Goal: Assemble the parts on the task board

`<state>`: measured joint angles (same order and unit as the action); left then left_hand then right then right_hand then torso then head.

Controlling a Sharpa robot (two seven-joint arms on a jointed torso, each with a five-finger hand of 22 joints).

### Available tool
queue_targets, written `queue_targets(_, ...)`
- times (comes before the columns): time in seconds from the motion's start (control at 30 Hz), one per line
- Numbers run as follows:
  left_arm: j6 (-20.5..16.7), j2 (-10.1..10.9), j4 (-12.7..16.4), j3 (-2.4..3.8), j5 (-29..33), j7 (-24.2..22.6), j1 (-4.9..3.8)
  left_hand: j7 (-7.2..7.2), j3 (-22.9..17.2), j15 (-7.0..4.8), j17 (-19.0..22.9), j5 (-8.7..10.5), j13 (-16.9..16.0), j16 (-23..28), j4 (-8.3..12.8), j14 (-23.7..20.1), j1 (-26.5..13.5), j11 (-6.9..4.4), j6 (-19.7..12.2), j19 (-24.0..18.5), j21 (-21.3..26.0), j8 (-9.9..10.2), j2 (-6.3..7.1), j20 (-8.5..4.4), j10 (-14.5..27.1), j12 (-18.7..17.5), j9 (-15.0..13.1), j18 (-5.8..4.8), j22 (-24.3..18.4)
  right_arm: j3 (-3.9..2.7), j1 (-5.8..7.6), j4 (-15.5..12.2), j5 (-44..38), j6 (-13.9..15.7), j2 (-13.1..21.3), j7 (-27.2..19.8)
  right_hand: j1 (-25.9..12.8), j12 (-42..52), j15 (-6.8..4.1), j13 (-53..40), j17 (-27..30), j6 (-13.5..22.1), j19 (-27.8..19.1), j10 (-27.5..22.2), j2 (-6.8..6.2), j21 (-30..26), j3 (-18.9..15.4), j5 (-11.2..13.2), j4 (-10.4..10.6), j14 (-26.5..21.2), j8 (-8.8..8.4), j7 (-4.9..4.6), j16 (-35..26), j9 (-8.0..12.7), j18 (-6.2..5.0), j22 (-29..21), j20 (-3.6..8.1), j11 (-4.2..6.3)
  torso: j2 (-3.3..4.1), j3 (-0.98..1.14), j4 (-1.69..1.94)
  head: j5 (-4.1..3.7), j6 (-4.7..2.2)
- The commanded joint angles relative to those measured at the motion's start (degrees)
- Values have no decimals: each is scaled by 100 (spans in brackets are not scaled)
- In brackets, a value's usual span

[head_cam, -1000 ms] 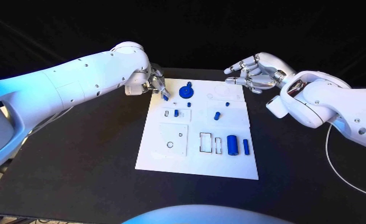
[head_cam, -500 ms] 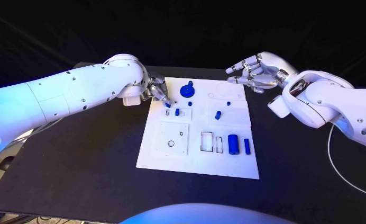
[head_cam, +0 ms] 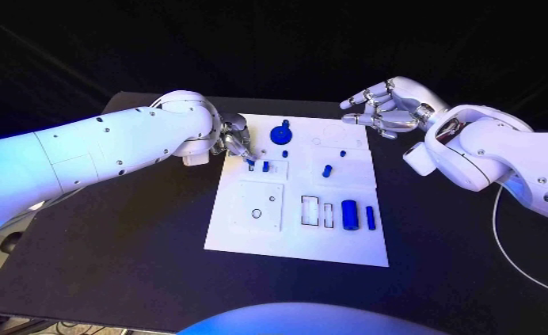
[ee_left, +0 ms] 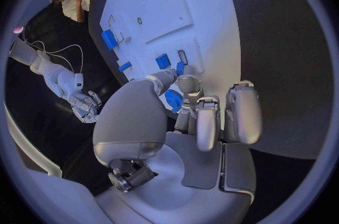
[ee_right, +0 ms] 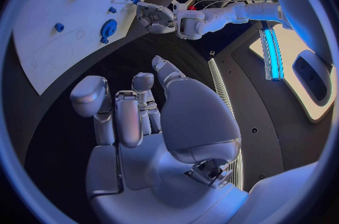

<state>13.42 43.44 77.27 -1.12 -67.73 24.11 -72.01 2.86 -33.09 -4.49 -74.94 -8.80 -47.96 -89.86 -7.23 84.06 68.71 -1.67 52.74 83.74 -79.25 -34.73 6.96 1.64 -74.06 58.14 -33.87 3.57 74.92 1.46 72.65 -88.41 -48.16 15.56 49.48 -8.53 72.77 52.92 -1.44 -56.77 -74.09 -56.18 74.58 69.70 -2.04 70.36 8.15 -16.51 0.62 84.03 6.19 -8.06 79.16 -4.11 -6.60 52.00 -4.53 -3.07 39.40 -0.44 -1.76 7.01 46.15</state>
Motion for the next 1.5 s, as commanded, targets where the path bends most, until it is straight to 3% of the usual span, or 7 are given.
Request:
queue_targets(0.03,42,54,66,0,-144,-42,25,-5,-872,-34,-1506,-23,-7,-14,826,594,-12,11,38,133,-38,-15,7,-18,-41,20,-5,-61,390,0,-4,-8,3,-59,4,-30,-30,-13,0,9,10,37,-37,-45,25,-31,5,9,40,259,36,-16,-23,8,-39,-5,3,4,3,5,-2,21,-7)
queue_targets(0.3,132,110,130,-3,-144,-21,55,-7,-876,-35,-1506,-25,-5,-14,827,594,-18,10,44,135,-42,-15,12,-19,-45,19,-3,-62,395,0,-4,-7,9,-74,12,-20,-30,-13,0,9,10,37,-37,-45,25,-31,5,9,40,259,36,-16,-23,8,-39,-5,3,4,-5,-2,21,13,20)
queue_targets(0.7,264,144,202,-5,-144,-50,83,-14,-889,-38,-1506,-35,-48,-14,838,594,-33,4,65,142,-52,-15,33,-21,-77,53,4,-65,407,0,-4,20,14,-111,15,8,-31,-14,1,11,11,38,-42,-48,28,-38,4,6,44,258,38,-17,-25,8,-41,-17,3,4,-5,-2,19,29,-9)
queue_targets(1.07,221,116,229,-7,-144,-171,92,-16,-894,-39,-1506,-41,-40,-14,841,594,-39,2,72,143,-53,-14,39,-22,-80,47,8,-65,409,0,-4,25,15,-134,19,17,-31,-14,1,11,11,38,-42,-48,28,-38,4,6,44,258,38,-17,-25,8,-41,-17,3,4,-2,1,13,11,8)
queue_targets(1.5,287,-74,23,-27,-101,-50,93,-34,-889,-43,-1506,-45,-61,-14,751,594,-188,-6,121,145,-51,-6,21,-26,-127,66,32,-65,413,0,-4,-1,14,-120,33,14,-34,-18,1,17,14,39,-48,-53,29,-46,2,4,48,257,39,-17,-28,8,-43,-30,2,3,2,1,13,-3,22)
